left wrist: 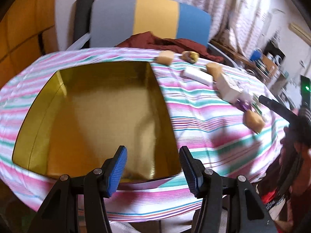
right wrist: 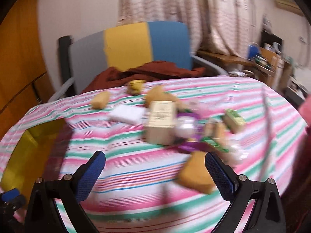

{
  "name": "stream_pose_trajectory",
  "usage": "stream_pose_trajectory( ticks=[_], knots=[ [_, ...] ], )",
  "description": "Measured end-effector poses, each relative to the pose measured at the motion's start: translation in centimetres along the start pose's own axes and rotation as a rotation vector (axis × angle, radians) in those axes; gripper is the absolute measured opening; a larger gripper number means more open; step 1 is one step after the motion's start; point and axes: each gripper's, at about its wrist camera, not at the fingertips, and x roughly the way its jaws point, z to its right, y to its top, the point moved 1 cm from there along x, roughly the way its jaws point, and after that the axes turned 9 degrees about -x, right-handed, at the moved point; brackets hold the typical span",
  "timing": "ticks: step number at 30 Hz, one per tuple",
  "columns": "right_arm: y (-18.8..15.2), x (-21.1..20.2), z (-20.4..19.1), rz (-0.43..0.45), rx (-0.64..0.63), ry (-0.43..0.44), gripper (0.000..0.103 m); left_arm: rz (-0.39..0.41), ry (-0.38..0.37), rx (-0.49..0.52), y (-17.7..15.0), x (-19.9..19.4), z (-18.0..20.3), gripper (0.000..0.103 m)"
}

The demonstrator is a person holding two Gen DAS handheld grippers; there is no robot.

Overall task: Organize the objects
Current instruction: 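Move both tools from the gold tray toward the scattered items, then grasp the yellow sponge with the left tool while the right tool grasps a plastic-wrapped bundle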

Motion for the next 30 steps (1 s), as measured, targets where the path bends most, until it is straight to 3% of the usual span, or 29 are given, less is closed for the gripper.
stream_pose_trajectory(
  ticks=[4, 6, 11, 13, 20, 22, 24, 30],
  knots=[
    [-0.3, 0.5, 5.1, 0.005, 0.013, -0.119, 0.103, -0.041, -0.122, 0.057, 0.2, 0.2, 2.5, 0.057],
    [-0.8, 0.8, 7.8, 0.012, 0.043, -0.151, 0.103, -0.052, -0.125, 0.086, 0.3, 0.4, 3.5, 0.058],
    [-2.3, 2.9, 12.4, -0.038, 0.115, -0.146, 0.097, -0.107, -0.175, 0.139, 0.6, 2.0, 6.6, 0.058],
    [-2.7, 3.8, 12.7, -0.058, 0.098, -0.135, 0.088, -0.118, -0.192, 0.161, 0.7, 2.4, 7.8, 0.059],
    [-2.9, 7.9, 12.3, -0.100, 0.060, -0.067, 0.075, -0.162, -0.291, 0.245, 1.2, 4.2, 12.4, 0.065],
    [-3.1, 8.7, 12.0, -0.117, 0.047, -0.064, 0.051, -0.172, -0.296, 0.254, 1.3, 4.9, 13.4, 0.067],
    [-3.4, 9.6, 12.1, -0.127, 0.054, -0.048, 0.039, -0.176, -0.306, 0.271, 1.4, 5.6, 14.5, 0.069],
    [-4.5, 9.2, 13.8, -0.057, 0.130, -0.129, 0.037, -0.220, -0.351, 0.284, 1.3, 8.1, 17.8, 0.072]
  ],
)
